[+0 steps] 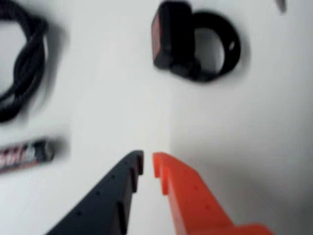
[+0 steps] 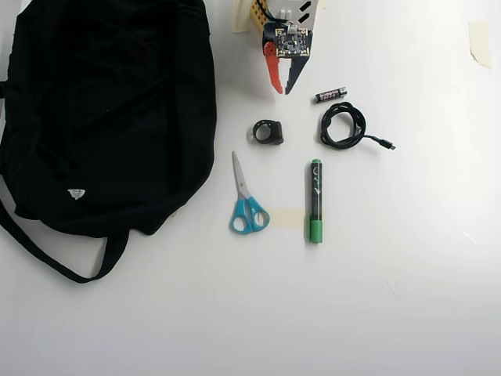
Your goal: Put the green marker into the black bag
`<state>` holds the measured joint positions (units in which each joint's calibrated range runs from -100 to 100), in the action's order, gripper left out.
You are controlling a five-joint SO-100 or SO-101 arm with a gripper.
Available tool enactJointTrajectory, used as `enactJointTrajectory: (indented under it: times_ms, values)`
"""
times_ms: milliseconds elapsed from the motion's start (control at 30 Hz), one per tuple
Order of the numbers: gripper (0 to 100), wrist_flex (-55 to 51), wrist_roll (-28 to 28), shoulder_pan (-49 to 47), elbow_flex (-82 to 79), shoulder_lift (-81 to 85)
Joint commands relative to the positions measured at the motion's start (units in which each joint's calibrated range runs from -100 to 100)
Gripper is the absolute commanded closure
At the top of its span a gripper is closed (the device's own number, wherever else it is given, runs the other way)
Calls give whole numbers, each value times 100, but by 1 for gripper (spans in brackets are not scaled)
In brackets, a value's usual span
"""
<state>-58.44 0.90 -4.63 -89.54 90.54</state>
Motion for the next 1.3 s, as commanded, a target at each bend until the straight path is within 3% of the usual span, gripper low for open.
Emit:
enactJointTrajectory:
  times_ms: [0, 433, 1267]
  values:
    - [97, 900, -6, -218, 374, -298]
    - [97, 2562, -6, -569, 2045, -1991]
    - [97, 2907, -6, -509, 7023, -6572]
